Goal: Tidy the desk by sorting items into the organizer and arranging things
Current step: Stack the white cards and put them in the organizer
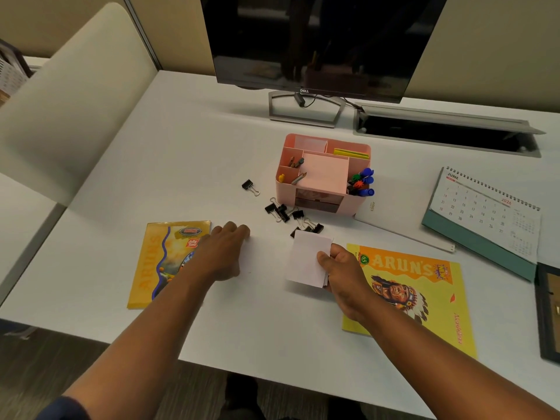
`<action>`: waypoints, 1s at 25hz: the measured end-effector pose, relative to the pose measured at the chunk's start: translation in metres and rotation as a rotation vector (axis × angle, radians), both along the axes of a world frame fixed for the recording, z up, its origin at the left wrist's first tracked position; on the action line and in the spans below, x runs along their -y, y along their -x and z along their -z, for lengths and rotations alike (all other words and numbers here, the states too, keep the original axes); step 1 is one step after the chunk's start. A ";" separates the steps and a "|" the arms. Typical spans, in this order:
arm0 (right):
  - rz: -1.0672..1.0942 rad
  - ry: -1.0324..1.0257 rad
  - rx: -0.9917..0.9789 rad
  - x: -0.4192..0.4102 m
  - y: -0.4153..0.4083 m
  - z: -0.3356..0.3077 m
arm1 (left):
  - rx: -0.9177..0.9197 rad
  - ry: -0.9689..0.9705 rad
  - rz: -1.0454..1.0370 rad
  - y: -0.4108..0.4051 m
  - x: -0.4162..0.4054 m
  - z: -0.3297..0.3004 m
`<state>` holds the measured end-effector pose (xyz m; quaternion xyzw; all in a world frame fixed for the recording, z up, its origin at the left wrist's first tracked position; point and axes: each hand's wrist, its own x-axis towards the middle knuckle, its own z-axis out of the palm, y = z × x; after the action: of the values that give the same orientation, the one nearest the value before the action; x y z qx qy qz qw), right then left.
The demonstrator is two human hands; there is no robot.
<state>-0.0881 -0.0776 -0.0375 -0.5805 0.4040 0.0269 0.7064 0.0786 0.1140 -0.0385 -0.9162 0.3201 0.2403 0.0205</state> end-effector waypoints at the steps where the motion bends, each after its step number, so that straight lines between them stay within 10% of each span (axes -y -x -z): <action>1: 0.004 0.001 0.001 0.000 0.000 -0.001 | -0.009 0.000 -0.006 -0.002 0.000 0.002; 10: -0.001 -0.007 0.017 -0.002 0.005 -0.001 | -0.207 0.204 -0.117 0.008 0.014 0.004; 16: 0.041 -0.054 0.052 0.001 0.005 -0.004 | -0.923 0.817 -0.691 0.032 0.038 -0.020; 25: 0.090 -0.159 0.068 -0.001 0.005 -0.014 | -0.597 0.799 -0.596 0.070 0.070 -0.008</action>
<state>-0.0935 -0.0768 -0.0238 -0.5045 0.4019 0.0074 0.7641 0.0091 0.0442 -0.0302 -0.7960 0.1063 0.3442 -0.4864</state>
